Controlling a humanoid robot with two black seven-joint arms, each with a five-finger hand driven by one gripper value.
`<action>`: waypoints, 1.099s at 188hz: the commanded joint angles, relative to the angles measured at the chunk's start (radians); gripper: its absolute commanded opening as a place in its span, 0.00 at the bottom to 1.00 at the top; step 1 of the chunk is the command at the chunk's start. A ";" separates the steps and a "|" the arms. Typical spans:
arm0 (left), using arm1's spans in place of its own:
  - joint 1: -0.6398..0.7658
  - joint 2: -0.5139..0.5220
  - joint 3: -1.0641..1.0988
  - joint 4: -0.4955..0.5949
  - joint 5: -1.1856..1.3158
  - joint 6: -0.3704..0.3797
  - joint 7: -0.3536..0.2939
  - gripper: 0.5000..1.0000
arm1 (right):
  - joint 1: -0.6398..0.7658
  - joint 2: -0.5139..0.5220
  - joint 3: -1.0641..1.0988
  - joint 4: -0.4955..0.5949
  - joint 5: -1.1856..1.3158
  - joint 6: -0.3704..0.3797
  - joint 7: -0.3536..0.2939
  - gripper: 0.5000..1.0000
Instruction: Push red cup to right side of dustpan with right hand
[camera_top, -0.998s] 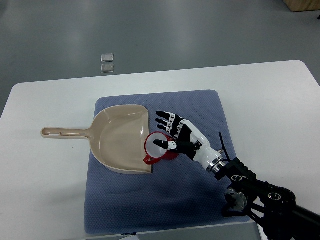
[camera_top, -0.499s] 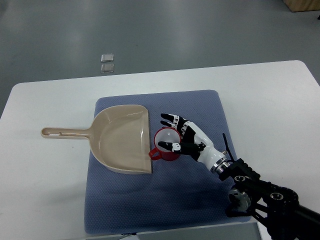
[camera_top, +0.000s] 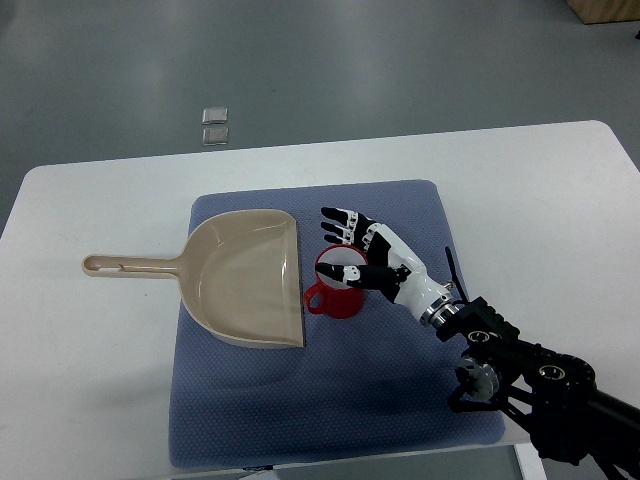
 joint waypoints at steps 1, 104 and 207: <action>0.000 0.000 0.000 0.000 0.000 0.000 0.000 1.00 | 0.002 0.000 0.006 0.000 0.000 0.003 -0.002 0.86; 0.000 0.000 0.000 0.000 0.000 0.000 0.000 1.00 | 0.056 -0.224 0.040 0.038 0.240 0.032 -0.002 0.86; 0.000 0.000 0.000 0.000 0.000 0.000 0.000 1.00 | 0.068 -0.232 0.103 -0.044 0.373 0.115 -0.008 0.86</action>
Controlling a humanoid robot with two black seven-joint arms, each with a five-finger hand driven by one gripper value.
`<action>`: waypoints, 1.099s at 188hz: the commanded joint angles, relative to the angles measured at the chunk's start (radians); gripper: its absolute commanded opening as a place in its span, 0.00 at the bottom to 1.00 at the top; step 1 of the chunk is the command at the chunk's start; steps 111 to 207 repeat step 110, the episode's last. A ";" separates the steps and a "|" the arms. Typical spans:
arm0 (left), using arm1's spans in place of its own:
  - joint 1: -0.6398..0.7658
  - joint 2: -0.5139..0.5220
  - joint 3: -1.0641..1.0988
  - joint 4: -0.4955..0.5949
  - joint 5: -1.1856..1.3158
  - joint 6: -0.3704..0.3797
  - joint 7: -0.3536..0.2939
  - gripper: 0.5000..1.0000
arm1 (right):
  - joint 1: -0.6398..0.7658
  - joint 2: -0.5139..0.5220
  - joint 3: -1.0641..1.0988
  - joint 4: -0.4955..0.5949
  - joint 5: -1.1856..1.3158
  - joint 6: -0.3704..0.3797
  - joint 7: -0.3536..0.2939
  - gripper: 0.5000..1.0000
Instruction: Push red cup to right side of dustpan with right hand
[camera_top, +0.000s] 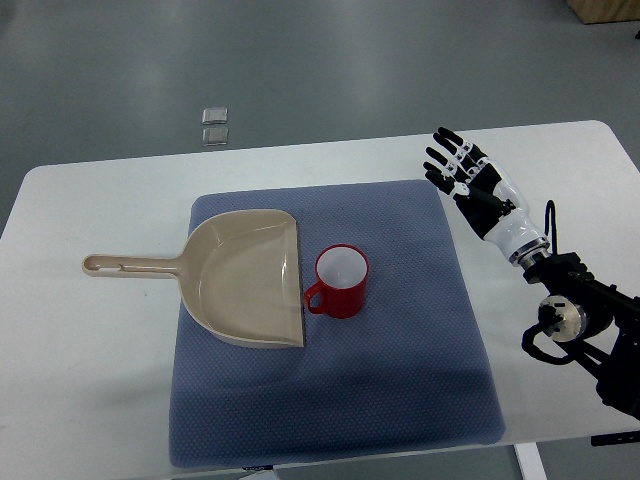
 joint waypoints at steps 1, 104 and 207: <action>0.000 0.000 0.000 0.000 0.000 0.000 0.000 1.00 | 0.010 0.002 0.000 -0.041 0.000 -0.005 -0.009 0.86; 0.000 0.000 0.000 0.000 0.000 0.000 0.000 1.00 | 0.125 0.005 -0.055 -0.082 -0.024 0.020 -0.169 0.86; 0.000 0.000 0.000 0.000 0.000 0.000 0.000 1.00 | 0.125 0.005 -0.055 -0.082 -0.031 0.020 -0.169 0.86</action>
